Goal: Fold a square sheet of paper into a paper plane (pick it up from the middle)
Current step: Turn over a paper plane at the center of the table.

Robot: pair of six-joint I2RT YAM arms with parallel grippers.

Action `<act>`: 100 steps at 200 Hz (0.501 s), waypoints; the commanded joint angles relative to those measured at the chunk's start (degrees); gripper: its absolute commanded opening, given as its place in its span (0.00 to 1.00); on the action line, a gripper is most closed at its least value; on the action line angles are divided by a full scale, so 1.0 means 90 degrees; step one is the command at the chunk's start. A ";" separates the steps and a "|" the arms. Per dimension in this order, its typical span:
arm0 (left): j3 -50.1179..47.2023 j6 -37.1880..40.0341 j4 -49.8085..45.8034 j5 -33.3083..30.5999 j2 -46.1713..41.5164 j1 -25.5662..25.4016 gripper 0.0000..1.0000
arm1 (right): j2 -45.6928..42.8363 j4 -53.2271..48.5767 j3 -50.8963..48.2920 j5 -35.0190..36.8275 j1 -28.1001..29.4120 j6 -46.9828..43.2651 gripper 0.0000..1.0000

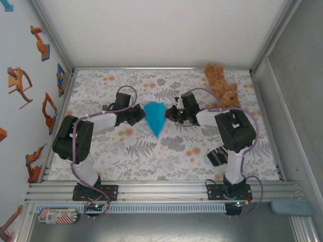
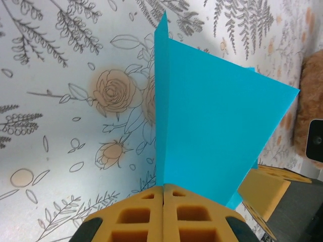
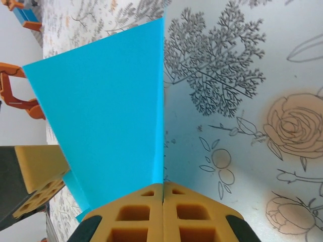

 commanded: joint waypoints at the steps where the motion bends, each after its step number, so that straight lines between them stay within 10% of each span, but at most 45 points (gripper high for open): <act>1: -0.0160 0.0134 0.0398 0.0135 -0.0019 0.0018 0.00 | -0.0134 0.0157 -0.0118 0.0175 -0.0035 0.0024 0.00; 100: -0.0398 0.0036 0.0687 -0.0027 0.0256 0.0011 0.00 | -0.0118 -0.0563 -0.0062 0.0646 -0.0035 -0.0077 0.07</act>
